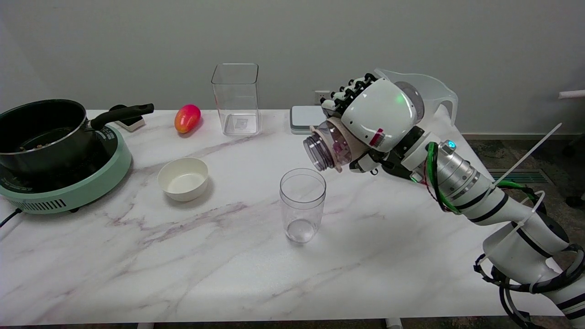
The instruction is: Pour the contents of the bottle into the measuring cup.
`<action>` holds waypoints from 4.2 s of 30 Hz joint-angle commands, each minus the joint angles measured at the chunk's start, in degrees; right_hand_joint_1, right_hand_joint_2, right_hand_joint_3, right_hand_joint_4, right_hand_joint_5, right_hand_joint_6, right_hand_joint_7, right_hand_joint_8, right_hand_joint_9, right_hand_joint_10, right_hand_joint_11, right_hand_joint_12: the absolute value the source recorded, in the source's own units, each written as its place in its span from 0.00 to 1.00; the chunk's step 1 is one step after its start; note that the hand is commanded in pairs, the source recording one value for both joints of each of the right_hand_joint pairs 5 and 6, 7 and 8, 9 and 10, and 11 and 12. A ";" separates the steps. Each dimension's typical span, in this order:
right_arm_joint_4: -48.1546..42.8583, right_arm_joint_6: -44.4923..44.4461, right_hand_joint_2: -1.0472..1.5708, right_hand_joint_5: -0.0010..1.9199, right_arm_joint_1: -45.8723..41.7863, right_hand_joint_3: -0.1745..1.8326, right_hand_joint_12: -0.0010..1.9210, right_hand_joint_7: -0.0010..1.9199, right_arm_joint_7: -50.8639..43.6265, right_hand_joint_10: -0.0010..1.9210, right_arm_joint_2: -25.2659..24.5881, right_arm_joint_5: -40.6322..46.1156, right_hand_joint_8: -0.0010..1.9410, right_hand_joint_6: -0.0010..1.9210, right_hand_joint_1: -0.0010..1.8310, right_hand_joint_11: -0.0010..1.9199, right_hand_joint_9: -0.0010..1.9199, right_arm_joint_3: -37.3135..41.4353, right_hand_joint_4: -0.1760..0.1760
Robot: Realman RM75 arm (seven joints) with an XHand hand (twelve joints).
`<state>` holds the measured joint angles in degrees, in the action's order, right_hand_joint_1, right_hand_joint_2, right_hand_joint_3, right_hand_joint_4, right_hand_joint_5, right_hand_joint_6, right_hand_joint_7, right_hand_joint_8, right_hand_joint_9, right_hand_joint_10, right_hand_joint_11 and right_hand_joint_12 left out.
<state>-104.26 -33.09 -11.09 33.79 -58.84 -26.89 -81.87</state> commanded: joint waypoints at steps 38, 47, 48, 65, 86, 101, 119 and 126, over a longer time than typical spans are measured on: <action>-1.99 0.36 0.96 1.00 2.25 0.22 0.68 1.00 0.59 0.87 5.24 -5.00 0.99 1.00 0.75 0.68 0.87 -1.00 0.50; -1.84 1.24 0.96 1.00 2.43 0.22 0.68 1.00 0.59 0.87 6.36 -4.16 0.99 1.00 0.75 0.68 0.87 -1.75 0.50; -1.84 1.24 0.96 1.00 2.43 0.22 0.68 1.00 0.59 0.87 6.36 -4.09 0.99 1.00 0.75 0.68 0.87 -1.60 0.50; -1.91 2.28 0.96 1.00 2.21 0.22 0.68 1.00 0.53 0.87 5.52 -3.55 0.99 1.00 0.75 0.68 0.87 -2.06 0.50; -2.16 0.68 0.96 1.00 1.72 0.22 0.68 1.00 -0.76 0.88 5.41 -3.67 0.99 1.00 0.75 0.68 0.88 -0.38 0.50; -2.16 -0.36 0.96 1.00 2.03 0.21 0.68 1.00 -0.53 0.87 8.81 -4.08 0.99 1.00 0.75 0.68 0.87 0.75 0.50; -1.77 -2.17 0.96 1.00 2.03 0.22 0.68 1.00 -0.21 0.87 9.31 -3.92 0.99 1.00 0.75 0.68 0.87 0.18 0.50; -1.60 -2.92 0.96 1.00 2.03 0.22 0.68 1.00 -0.21 0.87 9.31 -3.85 0.99 1.00 0.75 0.68 0.87 -0.76 0.50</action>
<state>-106.17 -34.65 -9.10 33.45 -50.07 -30.88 -81.46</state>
